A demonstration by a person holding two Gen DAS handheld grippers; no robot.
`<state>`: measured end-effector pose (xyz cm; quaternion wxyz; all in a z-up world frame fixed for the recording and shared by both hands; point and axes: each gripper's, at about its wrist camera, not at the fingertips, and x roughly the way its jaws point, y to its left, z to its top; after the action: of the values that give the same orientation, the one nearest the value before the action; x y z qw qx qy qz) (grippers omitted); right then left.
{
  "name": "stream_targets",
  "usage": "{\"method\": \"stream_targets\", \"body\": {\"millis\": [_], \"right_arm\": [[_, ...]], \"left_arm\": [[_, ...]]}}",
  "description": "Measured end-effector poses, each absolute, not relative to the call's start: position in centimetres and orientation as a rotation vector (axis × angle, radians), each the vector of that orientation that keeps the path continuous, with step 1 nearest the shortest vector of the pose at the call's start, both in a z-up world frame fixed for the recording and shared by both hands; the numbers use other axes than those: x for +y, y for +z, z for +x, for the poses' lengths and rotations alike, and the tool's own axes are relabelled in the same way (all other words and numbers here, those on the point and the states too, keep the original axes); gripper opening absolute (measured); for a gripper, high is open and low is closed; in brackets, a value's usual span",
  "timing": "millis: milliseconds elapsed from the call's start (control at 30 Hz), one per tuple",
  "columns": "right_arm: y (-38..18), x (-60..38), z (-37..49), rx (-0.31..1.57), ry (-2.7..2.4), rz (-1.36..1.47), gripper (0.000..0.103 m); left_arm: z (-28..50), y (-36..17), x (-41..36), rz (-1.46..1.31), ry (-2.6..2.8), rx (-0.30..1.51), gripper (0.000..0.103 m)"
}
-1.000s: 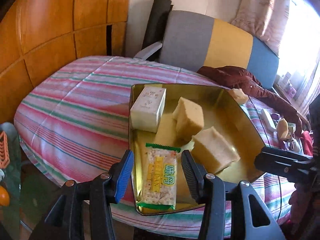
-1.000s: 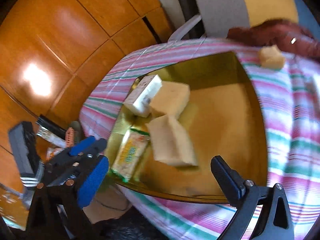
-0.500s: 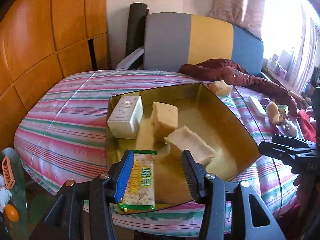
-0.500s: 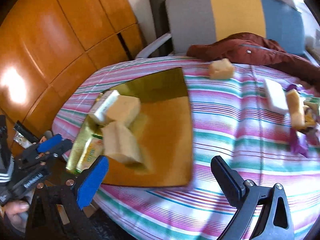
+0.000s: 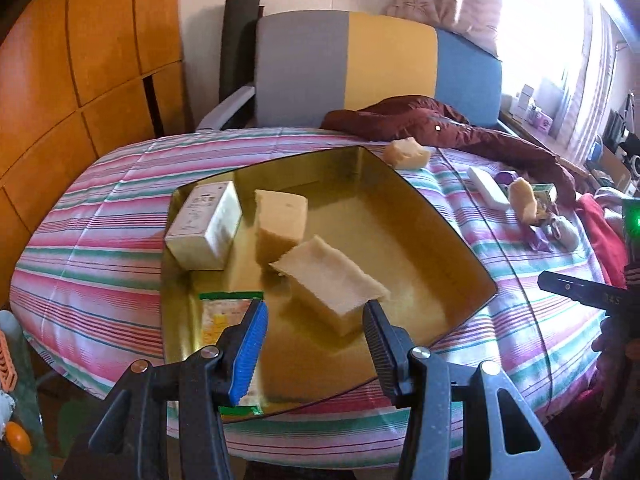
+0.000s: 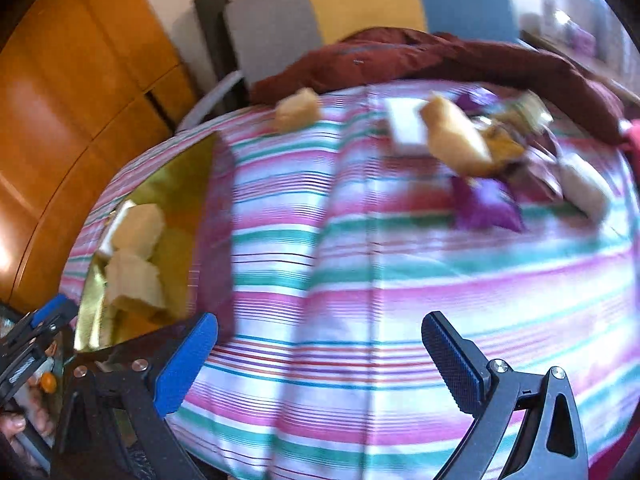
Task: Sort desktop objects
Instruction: 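Move the right gripper to the purple snack packet and grasp it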
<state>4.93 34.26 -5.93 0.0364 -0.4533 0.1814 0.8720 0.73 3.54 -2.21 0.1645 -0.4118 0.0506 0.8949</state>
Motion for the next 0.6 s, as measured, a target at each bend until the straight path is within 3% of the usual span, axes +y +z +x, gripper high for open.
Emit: {"method": "stream_targets", "body": {"millis": [267,400,600], "right_arm": [[-6.2,40.8,6.5,0.683,2.524,-1.359,0.102],[-5.9,42.9,5.7,0.664,2.495,-1.365,0.092],[-6.9,45.1,2.4,0.658,2.479,-1.412,0.091]], "left_arm": [[0.9,-2.4,5.4,-1.167,2.497,0.164,0.050],[0.9,-2.4,6.3,-1.166,2.472,0.181,0.050],[0.7,-2.5,7.1,-1.175,2.459,0.195,0.050]]}}
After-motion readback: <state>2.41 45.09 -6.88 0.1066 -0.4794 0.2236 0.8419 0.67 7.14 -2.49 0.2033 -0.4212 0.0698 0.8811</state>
